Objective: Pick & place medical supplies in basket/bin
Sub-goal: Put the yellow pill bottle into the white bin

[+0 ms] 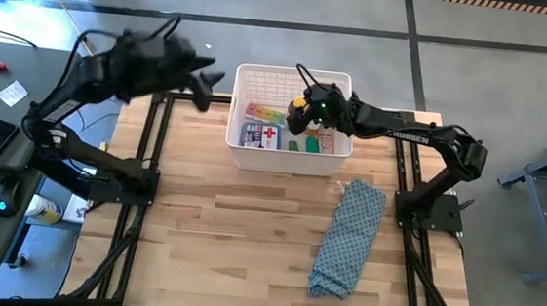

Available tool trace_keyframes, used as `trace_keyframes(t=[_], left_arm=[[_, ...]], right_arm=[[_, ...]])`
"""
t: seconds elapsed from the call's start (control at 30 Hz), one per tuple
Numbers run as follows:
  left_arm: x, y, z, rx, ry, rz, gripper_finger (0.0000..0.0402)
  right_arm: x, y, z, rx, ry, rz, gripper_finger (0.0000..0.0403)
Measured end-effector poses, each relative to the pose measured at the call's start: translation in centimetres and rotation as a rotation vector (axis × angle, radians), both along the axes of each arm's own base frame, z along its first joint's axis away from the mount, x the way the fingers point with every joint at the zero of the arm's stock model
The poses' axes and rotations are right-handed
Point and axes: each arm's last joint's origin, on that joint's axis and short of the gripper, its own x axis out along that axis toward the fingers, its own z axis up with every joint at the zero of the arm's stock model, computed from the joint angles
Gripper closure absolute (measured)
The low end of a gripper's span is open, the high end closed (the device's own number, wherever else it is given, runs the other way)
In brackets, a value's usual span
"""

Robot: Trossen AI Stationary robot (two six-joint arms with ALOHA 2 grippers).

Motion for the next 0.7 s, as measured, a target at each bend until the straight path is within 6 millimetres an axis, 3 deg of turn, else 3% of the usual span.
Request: trace_keyframes(t=[0.17,0.33,0.7], left_arm=[[1.1,3.5,0.0,-0.041,-0.073,-0.028,0.0184],[2.5,5.6,-0.6,-0.07,-0.097,-0.059,0.0187],[5.2,7.2,-2.1,-0.114,-0.067,-0.067,0.019]], right_arm=[[-0.9,-0.8,-2.6,0.064,-0.007,-0.01,0.0193],[-1.2,-0.8,-3.8,0.076,0.004,0.039,0.0193],[-2.1,-0.1,-7.1,0.072,-0.015,0.093,0.0193]])
